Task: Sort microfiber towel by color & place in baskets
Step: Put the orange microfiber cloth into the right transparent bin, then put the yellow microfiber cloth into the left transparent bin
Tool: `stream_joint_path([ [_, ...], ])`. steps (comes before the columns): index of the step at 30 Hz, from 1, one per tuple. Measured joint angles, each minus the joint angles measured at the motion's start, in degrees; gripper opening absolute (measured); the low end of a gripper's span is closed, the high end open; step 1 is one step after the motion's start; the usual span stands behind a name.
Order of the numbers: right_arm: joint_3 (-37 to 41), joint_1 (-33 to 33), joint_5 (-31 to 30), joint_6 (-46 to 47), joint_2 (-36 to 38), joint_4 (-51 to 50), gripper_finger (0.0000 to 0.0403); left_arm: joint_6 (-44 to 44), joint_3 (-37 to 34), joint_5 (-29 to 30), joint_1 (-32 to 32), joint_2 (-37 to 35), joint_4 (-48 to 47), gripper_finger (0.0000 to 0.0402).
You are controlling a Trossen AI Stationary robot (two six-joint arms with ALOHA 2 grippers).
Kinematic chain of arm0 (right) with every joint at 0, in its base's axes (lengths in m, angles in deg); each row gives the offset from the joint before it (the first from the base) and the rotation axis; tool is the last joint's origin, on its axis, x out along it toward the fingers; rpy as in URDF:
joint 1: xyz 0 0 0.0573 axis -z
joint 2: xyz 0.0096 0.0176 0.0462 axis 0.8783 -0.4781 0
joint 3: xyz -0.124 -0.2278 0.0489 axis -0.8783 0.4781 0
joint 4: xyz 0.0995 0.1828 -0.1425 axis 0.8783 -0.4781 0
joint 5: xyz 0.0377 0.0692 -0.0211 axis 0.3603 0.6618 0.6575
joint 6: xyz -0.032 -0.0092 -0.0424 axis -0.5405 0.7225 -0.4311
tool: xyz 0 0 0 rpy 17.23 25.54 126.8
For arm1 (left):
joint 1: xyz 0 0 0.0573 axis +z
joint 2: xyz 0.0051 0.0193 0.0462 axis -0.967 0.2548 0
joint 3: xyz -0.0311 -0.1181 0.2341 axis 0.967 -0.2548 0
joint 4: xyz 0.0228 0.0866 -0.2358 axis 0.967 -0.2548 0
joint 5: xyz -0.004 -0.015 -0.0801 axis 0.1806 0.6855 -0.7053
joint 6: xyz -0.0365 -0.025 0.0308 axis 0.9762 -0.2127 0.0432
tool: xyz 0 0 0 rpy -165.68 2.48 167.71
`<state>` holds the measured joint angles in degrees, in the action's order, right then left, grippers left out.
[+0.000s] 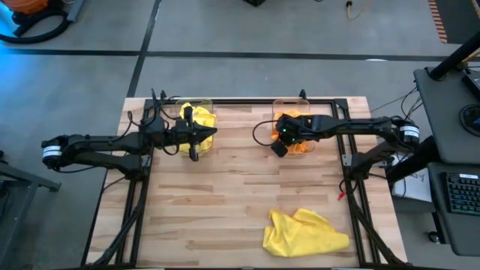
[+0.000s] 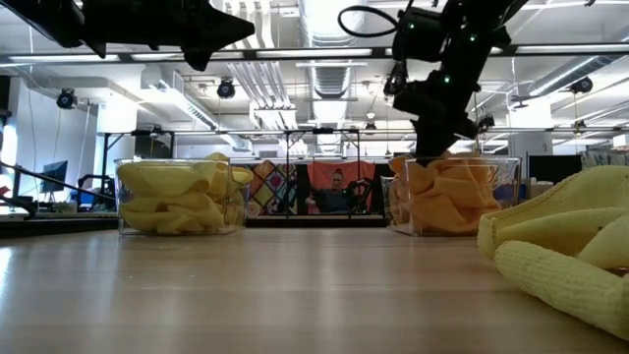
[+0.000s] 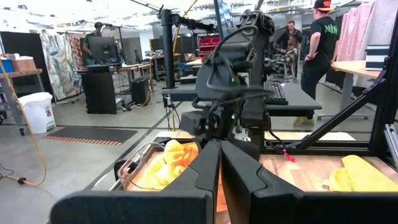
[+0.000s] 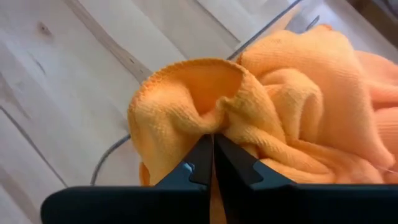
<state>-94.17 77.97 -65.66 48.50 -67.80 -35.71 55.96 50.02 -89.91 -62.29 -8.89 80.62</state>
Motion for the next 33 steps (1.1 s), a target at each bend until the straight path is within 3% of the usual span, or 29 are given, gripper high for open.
stream_joint_path([
  [16, -0.8, -1.4, -0.2, 1.5, 13.6, -0.9, 0.0013, 4.5, -0.2, -0.1, -0.5, 4.1, 1.5, 0.0000],
  [24, -1.2, -14.2, 0.4, -0.1, 16.5, -0.8, 0.0013, 5.1, -0.3, -0.2, -5.8, 8.0, 6.6, 0.0000],
  [30, -1.3, -25.8, 8.1, 1.1, 15.5, -1.2, 0.0013, 7.2, -0.3, -0.2, -8.8, 7.8, 7.2, 0.0000],
  [33, -1.2, -31.6, 9.1, 1.3, 13.7, -2.4, 0.0013, 8.7, -0.3, -0.2, -10.2, 7.9, 8.1, 0.0000],
])
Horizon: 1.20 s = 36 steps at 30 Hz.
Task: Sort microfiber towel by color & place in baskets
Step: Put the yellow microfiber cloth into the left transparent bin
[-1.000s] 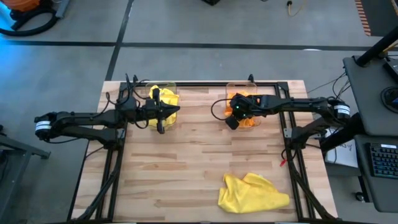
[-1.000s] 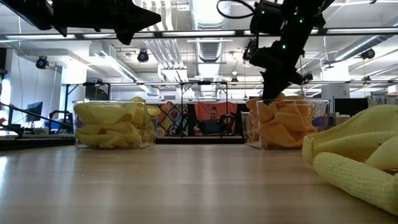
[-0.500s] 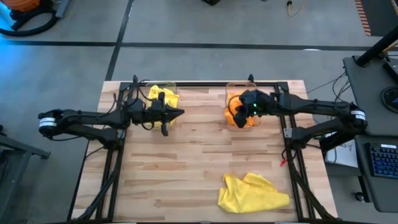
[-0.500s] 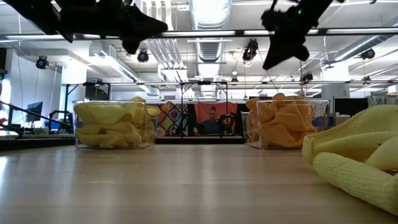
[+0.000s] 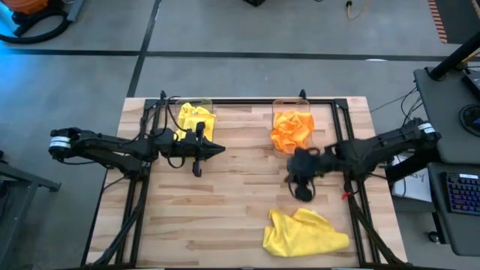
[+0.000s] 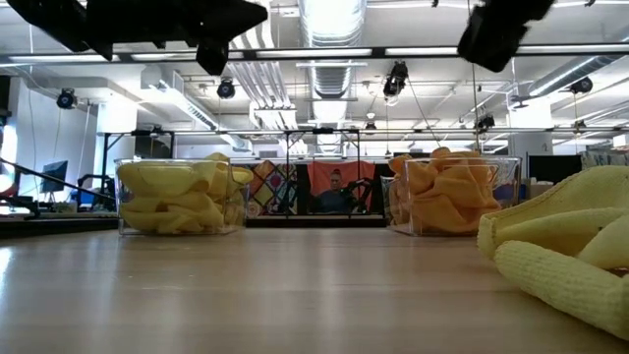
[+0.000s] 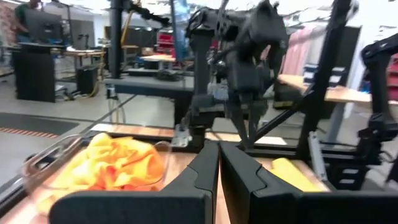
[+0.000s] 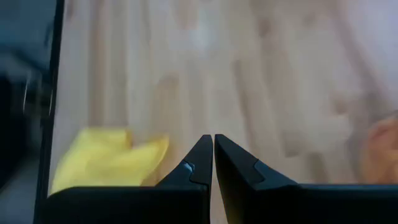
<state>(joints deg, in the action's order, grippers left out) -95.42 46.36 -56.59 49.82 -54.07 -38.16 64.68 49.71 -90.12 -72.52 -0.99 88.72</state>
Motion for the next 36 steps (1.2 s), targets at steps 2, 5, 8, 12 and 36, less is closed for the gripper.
stream_joint_path([
  [2, 0.0, -3.5, -0.6, 1.4, -1.5, -1.6, 0.0013, 0.2, 0.0, 0.0, -1.1, 0.0, 0.7, 0.0000],
  [5, 0.0, -7.6, -1.0, 4.1, -4.0, -2.9, 0.0014, 0.4, 0.0, 0.0, -2.7, 0.0, 1.8, 0.0000],
  [8, 0.0, -11.3, -1.1, 8.3, -6.4, -2.5, 0.0028, 1.4, 0.0, 0.0, -4.3, 0.0, 3.1, 0.0000],
  [12, 0.0, -14.8, -1.3, 15.0, -10.0, -2.4, 0.0077, 2.5, 0.0, 0.0, -6.5, 0.1, 3.7, 0.0000],
  [36, 0.1, -18.8, -1.1, 22.0, -28.1, 8.2, 0.0182, 4.5, 0.0, 3.2, -14.6, 2.1, 5.4, 0.0000],
])
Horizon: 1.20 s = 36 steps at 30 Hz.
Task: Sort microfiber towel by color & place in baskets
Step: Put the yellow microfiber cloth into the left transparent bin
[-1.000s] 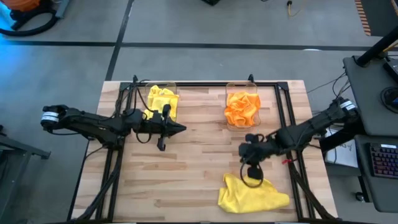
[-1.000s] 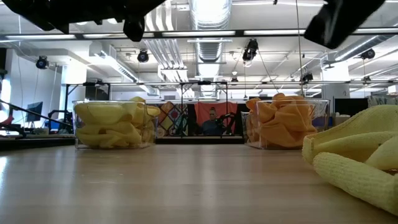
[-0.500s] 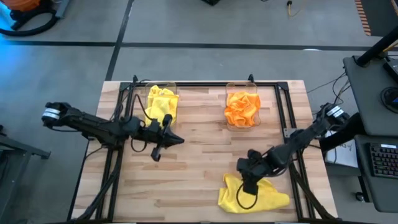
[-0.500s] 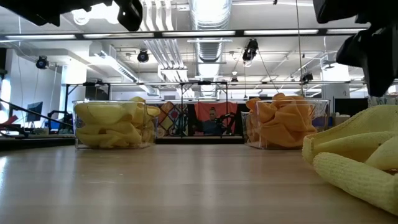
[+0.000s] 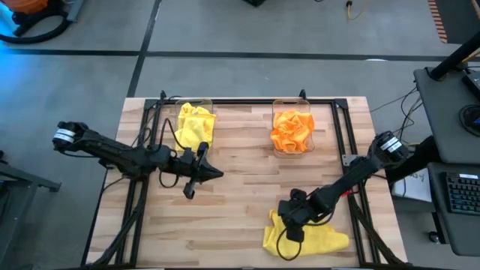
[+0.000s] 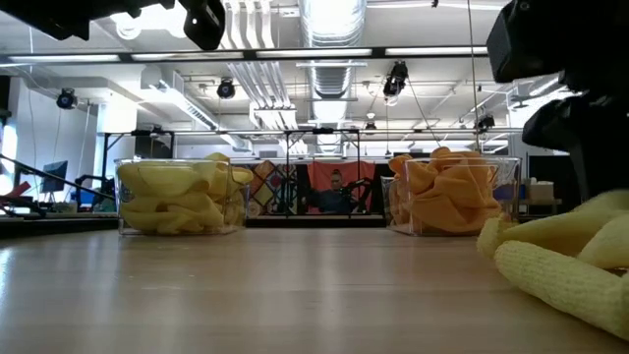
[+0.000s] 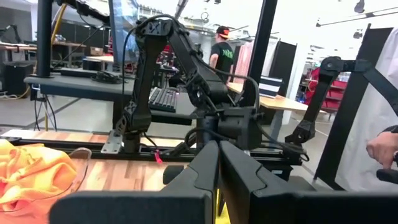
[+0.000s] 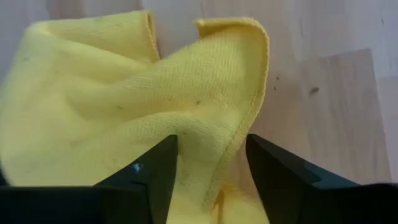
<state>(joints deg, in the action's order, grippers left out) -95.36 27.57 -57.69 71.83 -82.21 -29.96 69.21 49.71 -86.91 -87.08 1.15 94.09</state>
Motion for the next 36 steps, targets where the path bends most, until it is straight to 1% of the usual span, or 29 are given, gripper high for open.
stream_joint_path([
  [3, 0.0, 0.0, 0.0, -0.6, -1.0, 0.2, 0.0143, -0.1, 0.0, 0.0, 0.0, 0.1, 0.1, 0.0000],
  [9, 0.0, 0.0, 0.0, -3.4, -1.1, 0.3, 0.0029, -0.2, 0.0, 0.0, 0.0, 0.1, 0.2, 0.0000],
  [10, 0.0, 0.0, 0.0, -3.6, -0.9, 0.3, 0.0020, -0.2, 0.0, 0.0, 0.0, 0.1, 0.2, 0.0000],
  [16, 0.0, 0.0, -1.2, -5.3, 2.1, 0.9, 0.0009, -0.3, 0.0, 0.0, 0.0, 0.1, 0.2, 0.0000],
  [21, 0.0, 0.0, -6.3, -8.1, 6.4, 1.8, 0.0009, -1.9, 0.0, 0.0, 0.0, 0.1, 0.1, 0.0000],
  [26, 0.0, 0.5, -11.5, -15.1, 11.1, 6.3, 0.0009, -6.2, 0.0, 0.2, 0.0, 0.1, 0.1, 0.0000],
  [28, 0.0, 1.4, -12.5, -18.9, 12.8, 9.2, 0.0009, -8.3, 0.0, 2.1, 0.0, -0.2, 0.1, 0.0000],
  [30, 0.0, 2.7, -12.9, -23.2, 14.3, 12.5, 0.0009, -10.3, 0.0, 5.6, 0.1, -1.0, -0.3, 0.0000],
  [34, 0.0, 5.7, -12.9, -33.2, 16.6, 19.5, 0.0009, -12.5, 0.0, 15.6, 0.8, -3.9, -2.3, 0.0000],
  [36, 0.0, 7.7, -12.6, -38.3, 17.5, 22.8, 0.0009, -12.7, 0.0, 16.1, 2.0, -6.3, -4.6, 0.0002],
])
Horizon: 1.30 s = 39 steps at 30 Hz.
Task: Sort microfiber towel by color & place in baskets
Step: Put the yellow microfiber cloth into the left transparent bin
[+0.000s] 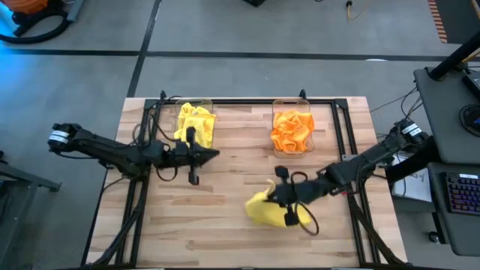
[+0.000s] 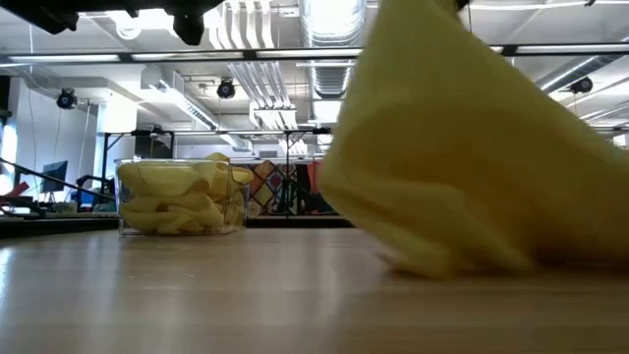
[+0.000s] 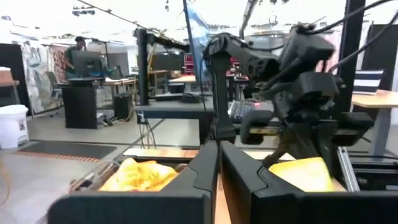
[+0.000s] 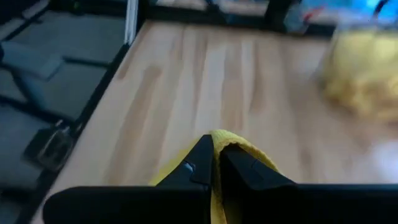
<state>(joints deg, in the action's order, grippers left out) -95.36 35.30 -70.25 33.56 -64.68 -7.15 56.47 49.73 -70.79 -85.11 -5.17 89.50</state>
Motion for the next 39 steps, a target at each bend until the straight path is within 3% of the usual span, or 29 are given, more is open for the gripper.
stream_joint_path([
  [5, 0.0, 6.1, 0.5, -9.4, 1.3, 5.5, 0.0009, 1.5, 0.0, -6.1, 3.9, -5.8, -8.9, 0.0032],
  [8, 0.0, 9.9, 2.1, -13.8, 1.3, 7.6, 0.0009, 2.5, 0.0, -6.2, 5.1, -6.5, -11.8, 0.0065],
  [12, 0.0, 14.9, 5.9, -18.0, 0.2, 11.1, 0.0009, 2.6, 0.0, -6.3, 5.1, -4.4, -10.5, 0.0123],
  [20, 0.0, 20.2, 6.2, -27.2, -2.3, 16.2, 0.0009, 5.6, 0.5, -6.3, 5.1, 1.4, -9.3, 0.0215],
  [33, -1.0, 20.9, 9.7, -37.1, -2.5, 20.6, 0.0009, 9.2, 1.2, -5.7, 5.2, 13.3, 1.2, 0.0224],
  [39, -2.4, 20.9, 9.7, -40.3, -2.6, 20.2, 0.0009, 9.6, 1.9, -6.8, 5.2, 18.2, 1.4, 0.0224],
])
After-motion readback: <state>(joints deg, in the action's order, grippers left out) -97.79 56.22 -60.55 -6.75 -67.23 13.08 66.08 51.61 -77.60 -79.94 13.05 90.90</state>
